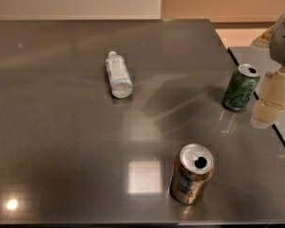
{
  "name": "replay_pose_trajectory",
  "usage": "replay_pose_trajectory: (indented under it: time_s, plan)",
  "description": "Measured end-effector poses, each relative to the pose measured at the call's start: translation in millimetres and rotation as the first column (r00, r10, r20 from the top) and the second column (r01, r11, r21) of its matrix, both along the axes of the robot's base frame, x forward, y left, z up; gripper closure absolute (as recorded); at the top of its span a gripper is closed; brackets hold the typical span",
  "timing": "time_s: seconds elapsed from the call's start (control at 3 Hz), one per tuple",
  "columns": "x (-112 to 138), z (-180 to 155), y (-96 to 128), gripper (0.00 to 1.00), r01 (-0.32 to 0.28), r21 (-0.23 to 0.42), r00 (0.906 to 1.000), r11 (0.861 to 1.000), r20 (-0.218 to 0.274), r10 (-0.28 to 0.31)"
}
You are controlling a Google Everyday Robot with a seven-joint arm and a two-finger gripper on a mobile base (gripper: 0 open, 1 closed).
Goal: Pick orange can
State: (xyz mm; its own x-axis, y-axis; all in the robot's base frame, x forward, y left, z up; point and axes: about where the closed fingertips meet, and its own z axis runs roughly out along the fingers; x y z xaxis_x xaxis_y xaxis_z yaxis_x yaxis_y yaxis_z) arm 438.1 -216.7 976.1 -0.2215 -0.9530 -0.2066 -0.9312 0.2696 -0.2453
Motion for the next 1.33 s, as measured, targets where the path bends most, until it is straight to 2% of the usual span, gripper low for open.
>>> replay_pose_trajectory:
  time_s: [0.33, 0.67, 1.0, 1.33]
  plan:
    - [0, 0, 0, 0.0, 0.0, 0.0, 1.0, 1.0, 0.0, 0.0]
    - [-7, -1, 4, 0.0, -0.063, 0.035, 0.998, 0.997, 0.003, 0.063]
    - [-24, -11, 16, 0.0, -0.172, 0.098, 0.9847, 0.98, -0.014, 0.174]
    - [-46, -26, 28, 0.0, -0.245, 0.165, 0.9667, 0.955, -0.035, 0.254]
